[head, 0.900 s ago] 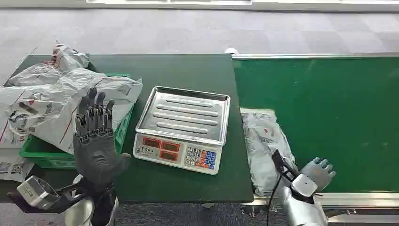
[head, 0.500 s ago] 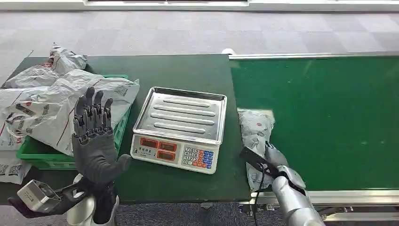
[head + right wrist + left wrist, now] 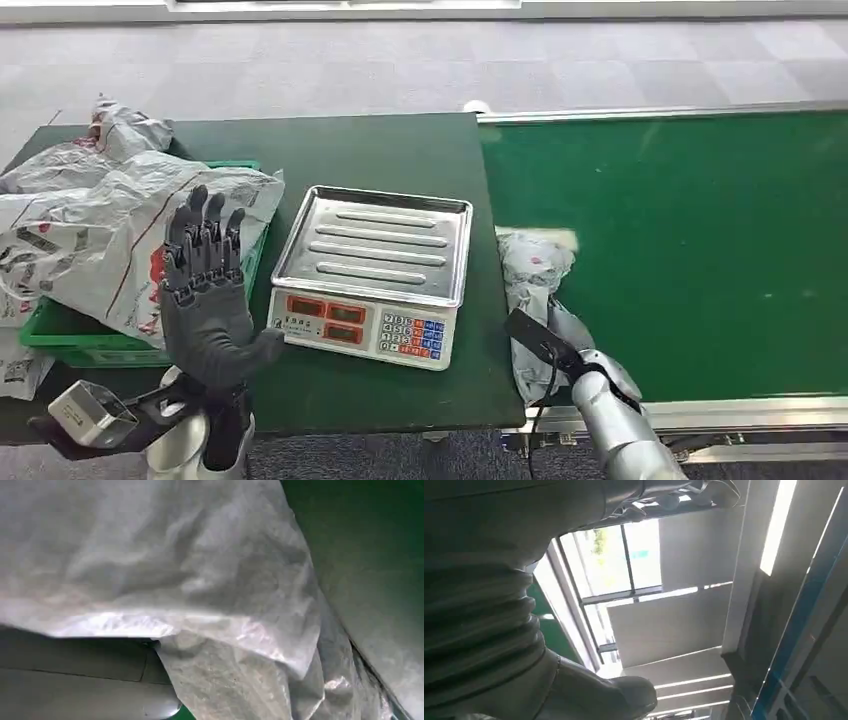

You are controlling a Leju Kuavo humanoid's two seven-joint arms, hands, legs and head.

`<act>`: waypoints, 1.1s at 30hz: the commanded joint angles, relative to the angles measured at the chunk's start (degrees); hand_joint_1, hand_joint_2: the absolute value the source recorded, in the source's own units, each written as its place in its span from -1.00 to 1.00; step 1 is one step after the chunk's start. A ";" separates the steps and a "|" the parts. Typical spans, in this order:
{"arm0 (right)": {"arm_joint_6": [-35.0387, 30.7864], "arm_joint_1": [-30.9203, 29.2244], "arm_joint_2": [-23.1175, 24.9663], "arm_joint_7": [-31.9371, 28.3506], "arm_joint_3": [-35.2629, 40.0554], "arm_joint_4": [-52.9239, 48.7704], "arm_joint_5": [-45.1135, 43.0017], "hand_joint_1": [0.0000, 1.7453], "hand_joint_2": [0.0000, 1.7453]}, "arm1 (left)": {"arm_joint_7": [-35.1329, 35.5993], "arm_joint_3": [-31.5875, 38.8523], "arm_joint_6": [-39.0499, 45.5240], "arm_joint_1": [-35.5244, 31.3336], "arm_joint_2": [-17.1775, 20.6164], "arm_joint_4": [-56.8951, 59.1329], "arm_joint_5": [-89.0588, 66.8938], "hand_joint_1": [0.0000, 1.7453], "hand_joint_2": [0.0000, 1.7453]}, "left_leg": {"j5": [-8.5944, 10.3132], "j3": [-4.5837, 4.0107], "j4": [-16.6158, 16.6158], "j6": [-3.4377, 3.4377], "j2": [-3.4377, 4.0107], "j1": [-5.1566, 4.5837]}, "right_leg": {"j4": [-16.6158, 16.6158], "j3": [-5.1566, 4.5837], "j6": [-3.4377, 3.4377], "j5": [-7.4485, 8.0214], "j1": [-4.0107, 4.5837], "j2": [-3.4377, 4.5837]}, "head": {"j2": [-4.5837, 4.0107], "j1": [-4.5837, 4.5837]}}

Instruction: Moved the parcel from conveyor to table for the left to box.

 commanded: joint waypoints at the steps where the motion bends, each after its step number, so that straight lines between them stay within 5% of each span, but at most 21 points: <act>1: -0.26 -1.08 0.68 -1.45 8.19 1.34 -2.27 -1.00 1.00 | -0.13 -0.29 -0.65 -2.55 2.28 4.56 -0.33 -1.00 1.00 | -0.01 0.21 -0.19 0.01 0.02 -0.05 | -0.05 0.15 -0.05 -0.04 -0.03 -0.07 | 0.00 0.00; 3: -0.74 -1.32 0.56 -0.97 8.87 1.52 -3.00 -1.00 1.00 | -0.14 -0.27 -0.55 -2.52 2.29 4.50 -0.52 -1.00 1.00 | -0.08 0.07 -0.24 -0.12 0.05 -0.02 | -0.04 0.15 -0.14 -0.07 -0.01 0.00 | 0.00 0.00; 4: -1.53 -1.44 0.69 -0.90 8.78 1.40 -3.61 1.00 1.00 | -0.18 -0.22 -0.44 -2.56 2.28 4.51 -0.60 -1.00 1.00 | -0.08 0.08 -0.29 -0.14 0.00 -0.01 | -0.06 0.19 -0.21 -0.12 0.01 -0.05 | 0.00 0.00; 24: -8.50 -1.64 1.32 2.98 14.32 -3.52 -5.24 1.00 1.00 | -0.94 0.80 0.68 -2.62 2.53 4.30 -0.89 -1.00 1.00 | -0.10 0.13 -0.44 -0.36 0.28 0.03 | 0.12 0.07 -0.43 -0.17 0.03 0.27 | 0.00 0.00; 27: -13.17 0.72 2.51 4.64 14.77 -12.71 -5.82 1.00 1.00 | -1.21 1.52 1.52 -1.39 2.30 2.93 -0.97 -1.00 1.00 | -0.11 0.16 -0.45 -0.36 0.32 0.01 | 0.13 0.07 -0.43 -0.18 0.02 0.29 | 0.00 0.00; 30: -20.37 5.51 5.11 8.94 13.62 -31.24 -6.55 1.00 1.00 | -1.00 1.98 2.38 0.18 1.83 0.52 -1.17 -1.00 1.00 | -0.12 0.11 -0.43 -0.36 0.36 0.00 | 0.17 0.02 -0.43 -0.18 0.00 0.31 | 0.00 0.00; 32: -31.24 9.44 8.01 9.64 11.64 -47.62 -7.56 1.00 1.00 | -0.22 1.82 2.95 0.84 1.09 -0.78 -1.11 -1.00 1.00 | -0.13 -0.06 -0.38 -0.38 0.40 -0.04 | 0.27 -0.14 -0.44 -0.19 -0.04 0.36 | 0.00 0.00; 33: -30.70 9.98 7.45 10.56 12.45 -49.50 -8.19 1.00 1.00 | -0.09 1.69 3.03 0.86 1.08 -0.85 -1.12 -1.00 1.00 | -0.14 -0.08 -0.34 -0.38 0.31 -0.04 | 0.31 -0.15 -0.44 -0.25 -0.03 0.24 | 0.00 0.00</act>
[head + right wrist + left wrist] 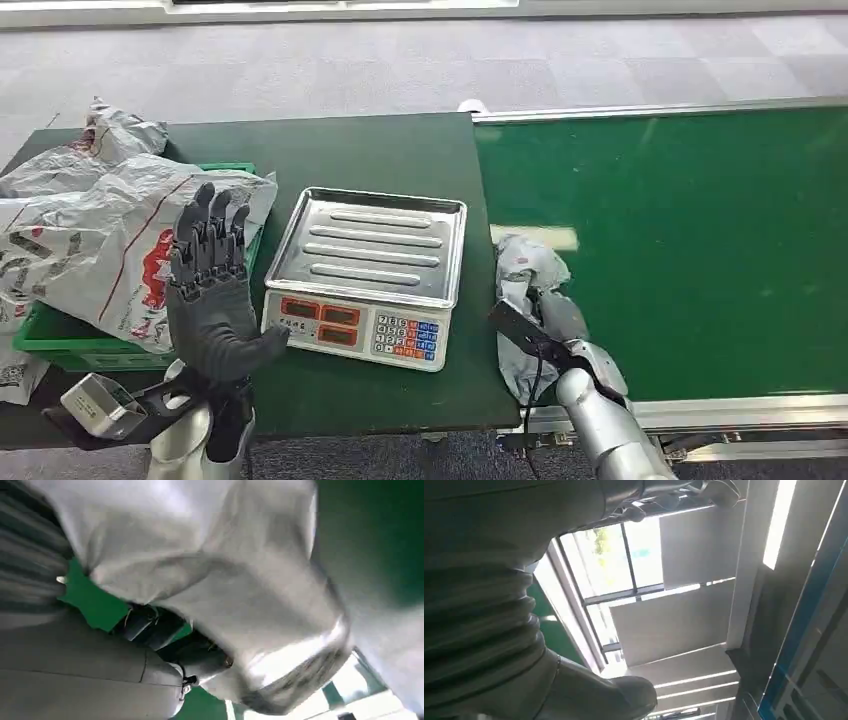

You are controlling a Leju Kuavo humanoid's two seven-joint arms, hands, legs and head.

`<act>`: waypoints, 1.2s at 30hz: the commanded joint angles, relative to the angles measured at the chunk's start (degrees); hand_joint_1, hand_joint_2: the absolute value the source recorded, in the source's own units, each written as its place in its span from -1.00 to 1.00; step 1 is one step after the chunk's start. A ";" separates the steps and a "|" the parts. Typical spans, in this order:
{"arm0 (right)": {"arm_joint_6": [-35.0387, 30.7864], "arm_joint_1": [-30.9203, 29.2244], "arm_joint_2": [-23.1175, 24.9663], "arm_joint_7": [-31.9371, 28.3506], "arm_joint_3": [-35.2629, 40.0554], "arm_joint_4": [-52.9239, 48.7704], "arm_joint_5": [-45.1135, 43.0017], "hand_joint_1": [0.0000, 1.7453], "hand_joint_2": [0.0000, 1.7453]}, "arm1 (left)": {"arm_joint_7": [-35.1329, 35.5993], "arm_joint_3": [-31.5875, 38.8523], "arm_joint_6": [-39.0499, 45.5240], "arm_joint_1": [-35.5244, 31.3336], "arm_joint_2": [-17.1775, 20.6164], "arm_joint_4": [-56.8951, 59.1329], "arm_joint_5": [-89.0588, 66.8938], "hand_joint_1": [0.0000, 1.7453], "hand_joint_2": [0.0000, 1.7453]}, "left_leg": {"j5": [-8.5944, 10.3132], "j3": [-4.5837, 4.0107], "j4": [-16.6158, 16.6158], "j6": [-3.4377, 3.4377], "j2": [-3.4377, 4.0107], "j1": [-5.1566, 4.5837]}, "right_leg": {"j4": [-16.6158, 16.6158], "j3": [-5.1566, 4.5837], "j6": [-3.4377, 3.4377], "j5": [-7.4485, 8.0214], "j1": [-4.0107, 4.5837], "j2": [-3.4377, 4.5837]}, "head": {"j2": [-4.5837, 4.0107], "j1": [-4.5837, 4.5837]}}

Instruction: Moved the parcel from conveyor to table for the left to box.

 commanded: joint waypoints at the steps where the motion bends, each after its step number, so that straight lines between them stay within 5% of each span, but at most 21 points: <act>1: -21.64 9.22 8.25 4.81 0.83 -48.32 -0.72 1.00 1.00 | 1.58 1.08 1.89 1.65 0.11 -2.37 0.03 -1.00 1.00 | -0.08 -0.05 0.07 0.09 -0.05 -0.13 | 0.20 -0.09 0.01 -0.16 -0.10 -0.19 | 0.00 -0.02; 3: -29.59 11.36 9.50 1.35 0.76 -57.52 -0.52 1.00 1.00 | 1.92 0.08 1.99 0.84 -0.08 -1.36 0.40 -1.00 1.00 | 0.12 0.20 0.05 0.06 -0.66 -0.11 | 0.13 -0.12 0.01 -0.18 -0.10 -0.77 | 0.00 -0.02; 7: -29.59 12.48 12.44 -3.87 -2.82 -67.17 0.46 1.00 1.00 | 1.74 -1.66 2.94 -0.56 0.28 1.04 0.80 -1.00 1.00 | 0.23 0.09 0.12 0.07 -1.60 -0.14 | 0.13 0.12 0.06 -0.40 -0.11 -1.72 | 0.00 0.02; 17: -29.59 12.85 12.44 -7.31 -2.00 -67.62 -3.31 1.00 1.00 | 1.36 -2.97 3.40 -1.52 0.79 2.76 1.46 -1.00 1.00 | 0.24 0.29 -0.03 0.25 -1.61 -0.27 | -0.15 0.43 0.14 -0.30 -0.22 -1.79 | 0.00 0.00; 20: -24.34 9.50 8.21 -7.42 10.48 -55.71 -10.19 1.00 1.00 | 0.87 -4.68 3.45 -3.21 1.75 5.14 2.30 -1.00 1.00 | 0.27 0.29 0.03 0.26 -1.39 -0.29 | -0.11 0.34 0.16 -0.22 -0.25 -1.52 | 0.00 0.00; 21: -27.36 7.29 8.33 -6.73 12.38 -51.46 -9.94 1.00 1.00 | 0.60 -4.91 3.65 -3.78 1.79 5.89 2.55 -1.00 1.00 | 0.23 0.32 0.06 0.24 -1.19 -0.26 | -0.10 0.36 0.17 -0.18 -0.22 -1.32 | 0.00 0.00; 26: -27.73 5.25 7.55 -5.29 14.88 -47.46 -7.72 1.00 1.00 | 0.54 -5.35 3.53 -4.01 1.90 5.92 2.63 -1.00 1.00 | 0.27 0.26 0.08 0.23 -1.31 -0.25 | -0.07 0.33 0.16 -0.18 -0.21 -1.45 | 0.00 0.00; 27: -20.98 2.45 7.14 -2.02 17.85 -42.41 -8.30 1.00 1.00 | 0.51 -5.98 3.25 -4.56 2.06 6.43 2.76 -1.00 1.00 | 0.32 0.34 0.01 0.28 -1.33 -0.24 | -0.15 0.42 0.16 -0.17 -0.20 -1.49 | 0.00 0.00; 30: -22.37 -9.52 11.57 0.86 22.71 -16.54 -5.05 1.00 1.00 | 0.24 -7.97 3.42 -6.43 2.12 8.09 3.62 -1.00 1.00 | 0.30 0.36 0.03 0.33 -0.81 -0.27 | -0.11 0.33 0.18 -0.04 -0.22 -1.00 | 0.00 0.00; 36: -24.98 -14.76 12.44 1.36 29.47 -3.58 -11.54 1.00 1.00 | -0.14 -8.90 4.48 -7.18 2.78 8.61 4.30 -1.00 1.00 | 0.43 0.32 -0.03 0.27 -1.07 -0.27 | -0.09 0.34 0.14 -0.04 -0.22 -1.25 | 0.00 -0.02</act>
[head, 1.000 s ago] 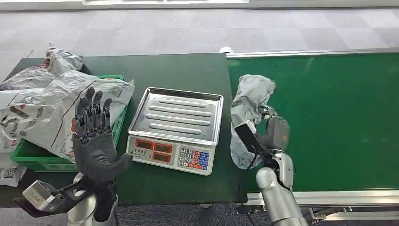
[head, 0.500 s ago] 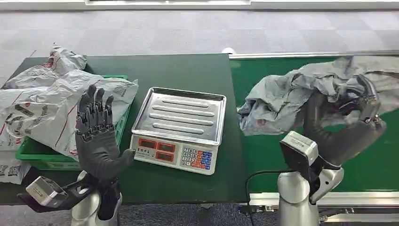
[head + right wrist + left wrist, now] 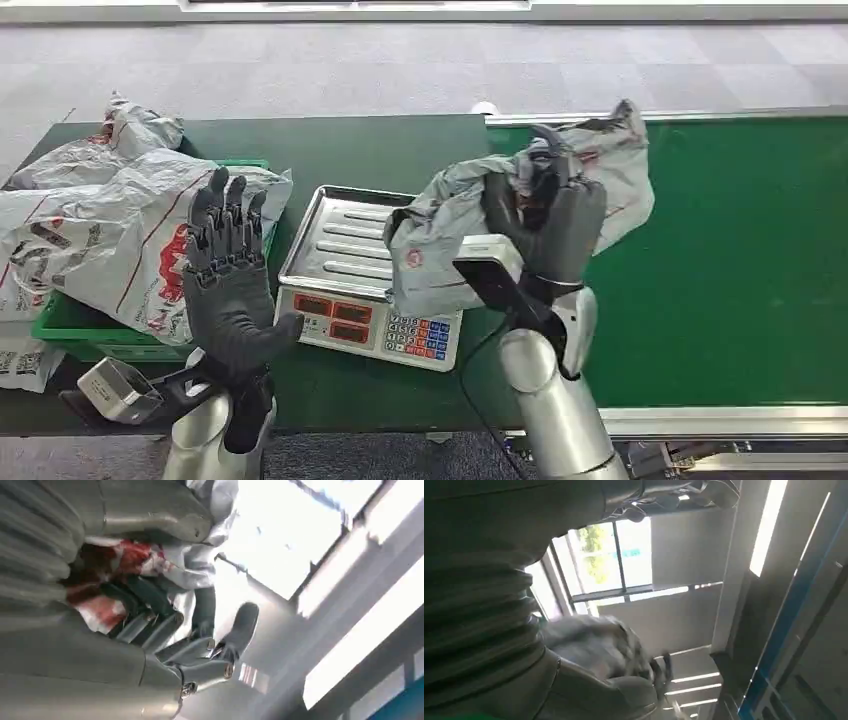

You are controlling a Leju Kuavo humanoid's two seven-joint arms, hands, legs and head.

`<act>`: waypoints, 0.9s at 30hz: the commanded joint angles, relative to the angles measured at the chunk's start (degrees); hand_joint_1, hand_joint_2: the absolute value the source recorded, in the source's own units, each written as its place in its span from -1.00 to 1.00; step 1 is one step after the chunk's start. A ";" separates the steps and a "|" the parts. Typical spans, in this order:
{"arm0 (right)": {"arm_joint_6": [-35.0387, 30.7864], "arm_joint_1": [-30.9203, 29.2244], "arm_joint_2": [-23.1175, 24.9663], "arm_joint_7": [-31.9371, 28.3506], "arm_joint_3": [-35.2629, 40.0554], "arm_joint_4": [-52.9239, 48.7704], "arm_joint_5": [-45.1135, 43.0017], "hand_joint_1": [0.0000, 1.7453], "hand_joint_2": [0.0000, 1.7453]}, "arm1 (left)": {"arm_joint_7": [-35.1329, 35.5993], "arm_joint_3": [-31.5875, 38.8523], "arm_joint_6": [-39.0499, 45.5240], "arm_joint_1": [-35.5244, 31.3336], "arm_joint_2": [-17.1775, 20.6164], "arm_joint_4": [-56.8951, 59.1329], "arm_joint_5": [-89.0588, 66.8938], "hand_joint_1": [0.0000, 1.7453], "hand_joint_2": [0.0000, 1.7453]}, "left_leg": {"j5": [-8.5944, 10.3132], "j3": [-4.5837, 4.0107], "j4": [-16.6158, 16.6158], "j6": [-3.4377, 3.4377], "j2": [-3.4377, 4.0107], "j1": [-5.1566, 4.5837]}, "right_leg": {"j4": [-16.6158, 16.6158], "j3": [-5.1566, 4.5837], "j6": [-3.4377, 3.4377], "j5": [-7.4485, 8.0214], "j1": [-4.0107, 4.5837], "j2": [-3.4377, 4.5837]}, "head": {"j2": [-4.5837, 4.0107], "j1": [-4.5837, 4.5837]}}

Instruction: Moved the parcel from conveyor to table for the left to box.

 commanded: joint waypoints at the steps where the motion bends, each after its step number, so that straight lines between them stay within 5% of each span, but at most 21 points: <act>1: -1.58 -14.65 0.98 1.74 12.89 35.10 -6.48 1.00 1.00 | -0.33 -3.60 1.51 -3.30 3.23 5.24 0.96 -1.00 1.00 | 0.06 0.12 -0.09 0.07 0.06 -0.03 | -0.06 0.08 0.00 0.05 -0.02 0.00 | 0.00 0.00; 6: 3.14 -15.87 0.98 0.12 13.97 38.35 -10.00 1.00 1.00 | -0.42 -3.71 1.47 -2.83 3.57 5.75 0.94 -1.00 1.00 | 0.10 0.15 -0.13 0.04 -0.11 -0.04 | -0.12 0.18 0.02 0.02 -0.01 -0.15 | 0.00 -0.02; 24: 0.87 -16.14 0.98 2.22 15.96 40.87 -9.01 1.00 1.00 | -0.46 -3.49 1.57 -1.76 3.68 5.48 1.00 -1.00 1.00 | 0.10 -0.04 -0.07 0.03 -0.26 -0.03 | -0.08 0.03 0.02 0.00 -0.02 -0.25 | 0.00 0.00; 25: 0.27 -16.37 0.98 3.52 16.21 41.27 -9.17 0.32 1.00 | -0.43 -3.36 1.50 -1.47 3.72 5.15 1.01 -1.00 1.00 | 0.11 0.02 -0.12 0.05 -0.27 -0.03 | -0.13 0.10 0.02 0.00 -0.01 -0.29 | 0.00 0.00; 26: -0.30 -16.50 0.98 4.26 16.44 41.68 -8.88 -1.00 1.00 | -0.43 -3.26 1.45 -1.32 3.71 5.05 1.01 -1.00 1.00 | 0.10 -0.06 -0.06 0.02 -0.26 -0.03 | -0.06 0.01 0.02 -0.01 -0.02 -0.24 | 0.00 0.00; 27: -0.16 -16.46 0.98 4.22 16.79 41.83 -9.45 -1.00 1.00 | -0.45 -3.02 1.40 -0.88 3.77 4.69 0.98 -1.00 1.00 | 0.10 0.01 -0.10 0.04 -0.26 -0.04 | -0.10 0.08 0.02 -0.01 -0.02 -0.27 | 0.00 0.00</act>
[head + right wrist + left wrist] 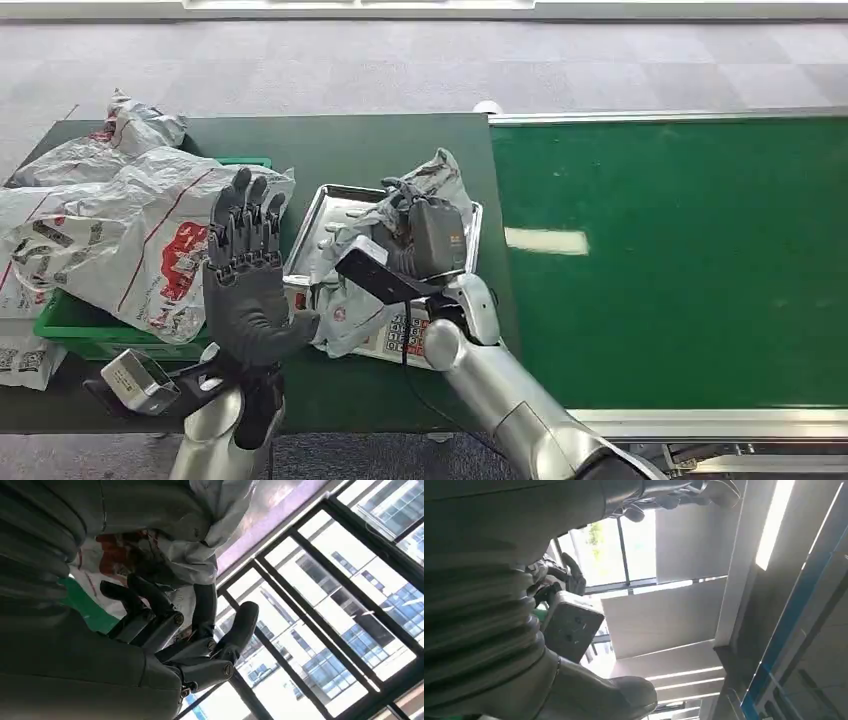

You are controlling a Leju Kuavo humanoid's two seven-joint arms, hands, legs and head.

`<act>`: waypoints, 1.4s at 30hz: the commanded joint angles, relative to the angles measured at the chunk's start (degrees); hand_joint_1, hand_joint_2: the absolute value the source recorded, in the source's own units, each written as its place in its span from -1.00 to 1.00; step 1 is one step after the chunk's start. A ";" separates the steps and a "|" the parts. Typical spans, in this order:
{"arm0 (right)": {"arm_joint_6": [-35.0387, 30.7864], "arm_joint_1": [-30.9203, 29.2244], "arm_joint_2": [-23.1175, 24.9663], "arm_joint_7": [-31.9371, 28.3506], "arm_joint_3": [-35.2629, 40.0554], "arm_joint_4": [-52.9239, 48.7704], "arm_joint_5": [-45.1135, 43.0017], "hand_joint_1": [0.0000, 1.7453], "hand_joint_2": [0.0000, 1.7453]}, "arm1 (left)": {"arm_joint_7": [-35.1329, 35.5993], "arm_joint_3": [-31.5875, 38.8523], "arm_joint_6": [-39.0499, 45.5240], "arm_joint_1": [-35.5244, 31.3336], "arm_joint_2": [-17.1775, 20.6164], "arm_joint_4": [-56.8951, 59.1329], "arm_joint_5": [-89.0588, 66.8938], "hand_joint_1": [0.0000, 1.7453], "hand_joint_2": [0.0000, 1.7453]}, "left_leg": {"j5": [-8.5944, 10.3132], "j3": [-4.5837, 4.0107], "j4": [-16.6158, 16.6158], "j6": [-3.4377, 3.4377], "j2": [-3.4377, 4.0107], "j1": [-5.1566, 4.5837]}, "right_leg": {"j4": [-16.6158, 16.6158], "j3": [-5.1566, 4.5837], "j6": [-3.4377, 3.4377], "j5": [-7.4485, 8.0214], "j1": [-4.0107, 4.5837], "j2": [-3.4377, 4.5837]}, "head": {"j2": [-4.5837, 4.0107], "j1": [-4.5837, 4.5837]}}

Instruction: Moved the parcel from conveyor to table for the left to box.

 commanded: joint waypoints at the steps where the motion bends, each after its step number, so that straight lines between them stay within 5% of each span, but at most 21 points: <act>1: -2.87 -3.59 -1.11 2.19 3.08 5.96 -0.22 -1.00 -1.00 | 0.17 -0.98 0.43 0.08 2.47 1.77 -0.11 -1.00 1.00 | 0.00 0.12 -0.08 0.06 0.03 -0.04 | -0.06 0.12 0.01 -0.01 -0.02 -0.03 | 0.00 0.00; 10: -7.39 3.94 -1.11 1.77 -6.10 -13.70 12.85 -1.00 -1.00 | 0.49 0.36 0.04 0.01 1.51 1.52 -0.81 -1.00 1.00 | 0.02 0.02 -0.03 0.05 -0.08 -0.02 | -0.03 0.03 0.00 -0.02 0.00 -0.14 | 0.00 0.00; 33: -7.39 6.98 -1.11 3.30 -9.90 -21.48 19.64 -1.00 -1.00 | 0.33 0.54 0.74 -0.68 1.38 2.72 -2.10 -1.00 1.00 | 0.02 0.06 -0.04 0.06 -0.10 -0.02 | -0.06 0.07 0.02 -0.02 -0.01 -0.17 | 0.00 0.00; 38: -7.39 17.02 -1.11 -14.58 -20.21 -53.45 7.46 -1.00 -1.00 | 4.70 -0.94 12.45 -2.52 2.13 6.42 -17.38 -1.00 1.00 | 0.06 -0.13 0.03 0.06 -0.44 -0.03 | 0.00 -0.03 0.02 -0.08 -0.02 -0.50 | 0.00 -0.02; 39: -7.39 20.73 -1.11 -21.60 -22.25 -75.05 -4.62 -1.00 -1.00 | 18.00 -2.13 21.65 -9.16 5.08 16.81 -38.70 -1.00 1.00 | 0.05 -0.08 0.04 0.10 -0.54 -0.03 | -0.01 0.06 0.03 -0.13 -0.01 -0.64 | 0.00 0.02; 42: -7.39 26.48 -1.11 -21.60 -15.98 -85.17 -4.53 -1.00 -1.00 | 23.23 0.69 27.26 -23.32 7.32 42.46 -50.41 -1.00 1.00 | 0.15 -0.26 0.12 0.10 -1.19 -0.06 | 0.06 0.07 0.03 -0.25 -0.04 -1.30 | 0.00 -0.04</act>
